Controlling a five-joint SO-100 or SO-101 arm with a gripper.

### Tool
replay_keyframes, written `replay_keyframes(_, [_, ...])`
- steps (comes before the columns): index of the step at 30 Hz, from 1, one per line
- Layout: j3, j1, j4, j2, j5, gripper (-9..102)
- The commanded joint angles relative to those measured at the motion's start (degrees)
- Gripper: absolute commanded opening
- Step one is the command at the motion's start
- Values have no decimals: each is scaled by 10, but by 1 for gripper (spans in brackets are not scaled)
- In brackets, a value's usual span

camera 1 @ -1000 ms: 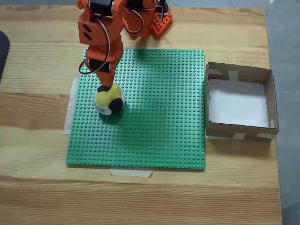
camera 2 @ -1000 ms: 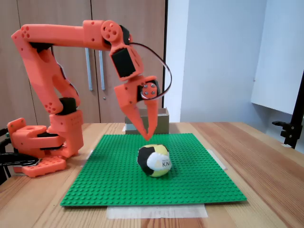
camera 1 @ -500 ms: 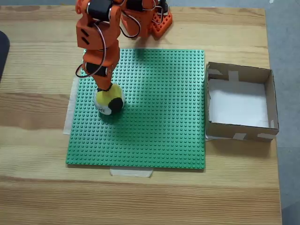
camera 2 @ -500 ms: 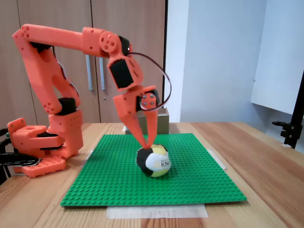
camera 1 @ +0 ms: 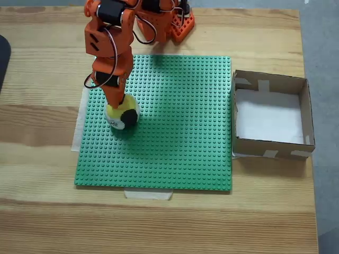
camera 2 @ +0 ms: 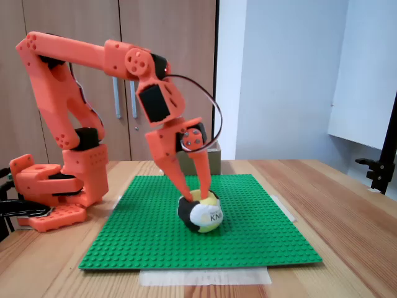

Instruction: Pick the ball and put it in the box.

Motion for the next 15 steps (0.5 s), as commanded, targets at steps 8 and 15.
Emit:
replay_keyframes(8, [11,4,20,6,-4,30])
replay_keyframes(15, [26,-5,25,8,-28,28])
